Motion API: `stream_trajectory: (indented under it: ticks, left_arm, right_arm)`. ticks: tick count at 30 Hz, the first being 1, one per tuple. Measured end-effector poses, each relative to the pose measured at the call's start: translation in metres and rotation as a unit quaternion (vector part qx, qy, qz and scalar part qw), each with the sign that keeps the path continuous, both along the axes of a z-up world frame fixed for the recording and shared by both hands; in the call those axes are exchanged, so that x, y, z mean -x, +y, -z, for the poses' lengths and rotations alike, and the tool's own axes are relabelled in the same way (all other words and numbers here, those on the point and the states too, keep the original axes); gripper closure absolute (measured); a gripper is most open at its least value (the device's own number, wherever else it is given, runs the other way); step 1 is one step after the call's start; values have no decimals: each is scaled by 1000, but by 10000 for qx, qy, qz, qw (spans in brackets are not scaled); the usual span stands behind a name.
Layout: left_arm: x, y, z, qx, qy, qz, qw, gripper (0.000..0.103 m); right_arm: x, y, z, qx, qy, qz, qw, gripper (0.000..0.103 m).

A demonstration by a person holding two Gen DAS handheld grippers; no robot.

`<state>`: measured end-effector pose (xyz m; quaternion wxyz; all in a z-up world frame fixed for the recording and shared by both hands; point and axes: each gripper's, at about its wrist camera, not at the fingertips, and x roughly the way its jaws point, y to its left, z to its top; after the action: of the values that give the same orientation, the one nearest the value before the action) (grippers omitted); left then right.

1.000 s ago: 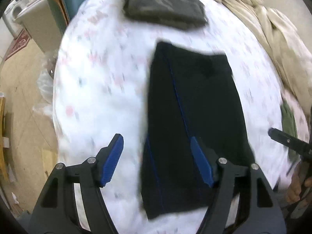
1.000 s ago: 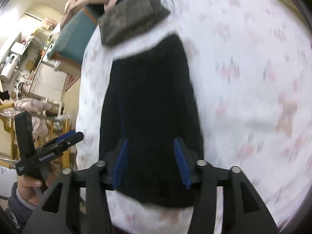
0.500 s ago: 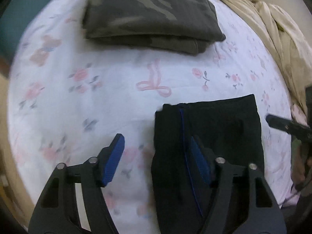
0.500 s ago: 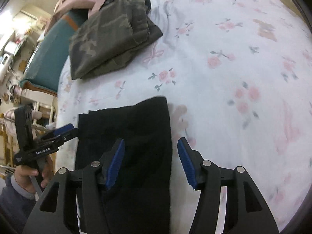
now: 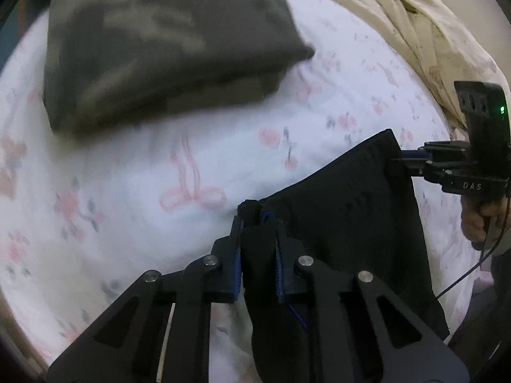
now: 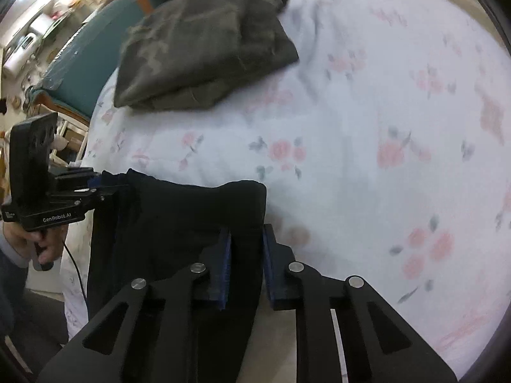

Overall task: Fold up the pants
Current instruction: 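Grasp the leg hems with both grippers and fold them toward the waistband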

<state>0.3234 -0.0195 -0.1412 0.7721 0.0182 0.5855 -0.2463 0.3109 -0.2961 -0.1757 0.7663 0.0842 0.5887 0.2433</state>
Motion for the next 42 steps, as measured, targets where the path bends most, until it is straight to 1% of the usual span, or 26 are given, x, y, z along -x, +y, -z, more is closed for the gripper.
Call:
stream_trajectory:
  ticks: [3,4,5,7,10,13,15,18,21,23,24,26,27,28,30,31,32,33,34,36,37,38,39,40,41,42]
  left_arm:
    - [-9,0,-35,57,-496,-78,9987,90]
    - [-7,1,-54,122,-752,-17,9971,90]
    - [-3,1,-63,124,-912,63,9957,90]
    - [14,1,-85,70,-1244,310,9917,90]
    - [48,3,-106,114,-1565,596,9858,89]
    - [87,1,-115,77,-1819,882,9793,89]
    - [115,-1,-117,-18,-1961,1114,9742,89]
    - [158,-9,-115,-287,-2242,1536,9619,89]
    - [201,-20,-104,-585,-2374,1953,9498,89]
    - [230,-26,-85,-857,-2276,2275,9429,86]
    - [242,-29,-76,-980,-2176,2385,9413,86]
    - [261,-31,-58,-1103,-1870,2525,9429,83]
    - [271,-31,-47,-1157,-1557,2656,9443,77]
    - [278,-30,-40,-1215,-1373,2739,9441,68]
    - [293,-24,-29,-1300,-834,3034,9403,58]
    - [297,-20,-30,-1243,-744,3119,9390,58]
    - [299,-14,-34,-1196,-722,3134,9393,57]
    - [295,-7,-40,-1110,-669,3046,9436,53]
    - [291,-2,-46,-1012,-653,2904,9493,53]
    - [272,6,-63,-647,-728,2249,9695,53]
    - [259,8,-71,-406,-730,1772,9806,53]
    - [247,9,-76,-183,-710,1301,9888,53]
    - [238,7,-74,-166,-709,889,9934,53]
    - [234,5,-69,-220,-681,589,9957,53]
    - [228,0,-59,-259,-538,264,9979,53]
    - [227,-3,-47,-204,-350,103,9991,53]
  right_arm:
    - [-8,-1,-35,-21,-501,92,9987,86]
    - [-9,-2,-49,-43,-658,123,9978,86]
    - [-7,-2,-59,-21,-773,74,9970,86]
    - [5,-3,-79,49,-1049,-144,9944,86]
    - [28,-9,-102,-59,-1329,-368,9904,86]
    - [68,-11,-118,-98,-1489,-601,9870,86]
    - [92,-7,-121,-11,-1565,-744,9849,86]
    - [131,-1,-120,161,-1617,-948,9821,86]
    - [174,2,-109,342,-1591,-1065,9809,86]
    - [201,7,-95,599,-1524,-1219,9789,86]
    - [212,10,-87,713,-1474,-1294,9780,86]
    - [234,16,-64,896,-1186,-1503,9774,84]
    - [244,19,-52,991,-970,-1613,9771,80]
    - [257,22,-40,1139,-676,-1748,9757,80]
    - [277,22,-24,1243,-245,-2042,9707,80]
    - [285,20,-20,1240,-58,-2161,9684,80]
    - [291,17,-18,1238,36,-2210,9674,80]
    - [295,11,-19,1235,77,-2189,9679,80]
    - [297,6,-22,1217,47,-2107,9699,80]
    - [288,-5,-38,1043,-177,-1708,9796,80]
    - [284,-7,-46,983,-323,-1502,9832,80]
    - [276,-7,-54,929,-501,-1264,9864,80]
    - [266,-5,-59,941,-674,-984,9884,80]
    - [260,-2,-61,937,-741,-800,9896,80]
    - [253,2,-61,849,-763,-618,9915,80]
    - [247,8,-58,750,-734,-495,9932,80]
